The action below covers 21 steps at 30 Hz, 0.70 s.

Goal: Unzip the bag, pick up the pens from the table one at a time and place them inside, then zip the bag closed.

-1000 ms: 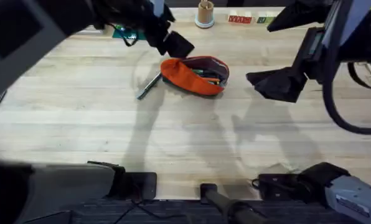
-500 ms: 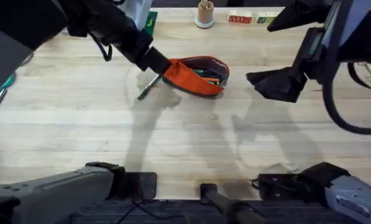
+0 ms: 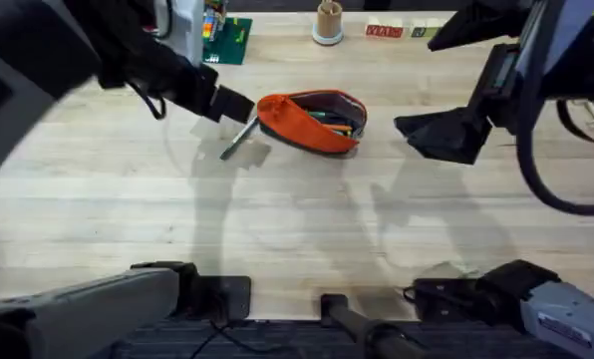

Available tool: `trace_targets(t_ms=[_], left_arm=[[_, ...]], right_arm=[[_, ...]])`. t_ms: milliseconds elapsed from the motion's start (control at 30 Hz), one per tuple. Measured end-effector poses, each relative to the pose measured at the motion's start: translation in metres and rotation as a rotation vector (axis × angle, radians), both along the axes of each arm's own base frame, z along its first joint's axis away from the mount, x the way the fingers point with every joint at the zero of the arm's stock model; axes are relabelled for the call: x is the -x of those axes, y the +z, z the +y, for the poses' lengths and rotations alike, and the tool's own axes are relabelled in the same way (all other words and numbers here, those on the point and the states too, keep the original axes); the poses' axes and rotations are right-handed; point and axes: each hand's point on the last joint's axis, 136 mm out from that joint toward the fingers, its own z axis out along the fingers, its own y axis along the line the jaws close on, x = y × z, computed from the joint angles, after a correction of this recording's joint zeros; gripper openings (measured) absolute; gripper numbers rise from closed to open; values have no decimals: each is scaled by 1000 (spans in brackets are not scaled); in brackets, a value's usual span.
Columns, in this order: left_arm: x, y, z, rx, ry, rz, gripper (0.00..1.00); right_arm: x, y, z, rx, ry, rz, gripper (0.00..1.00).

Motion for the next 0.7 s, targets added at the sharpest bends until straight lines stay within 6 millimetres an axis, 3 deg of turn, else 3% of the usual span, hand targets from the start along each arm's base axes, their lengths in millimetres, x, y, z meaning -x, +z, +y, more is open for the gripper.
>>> trace_targets(t_ms=[267,433,700], left_arm=[[-7,-39,-4,8,-35,-69,993],[-8,-56,-5,4,-55,-45,995],[-7,-100,-6,6,-60,73,978]], right_arm=[[0,0,0,0,0,0,998],[0,0,0,0,0,0,998],[0,0,0,0,0,0,998]])
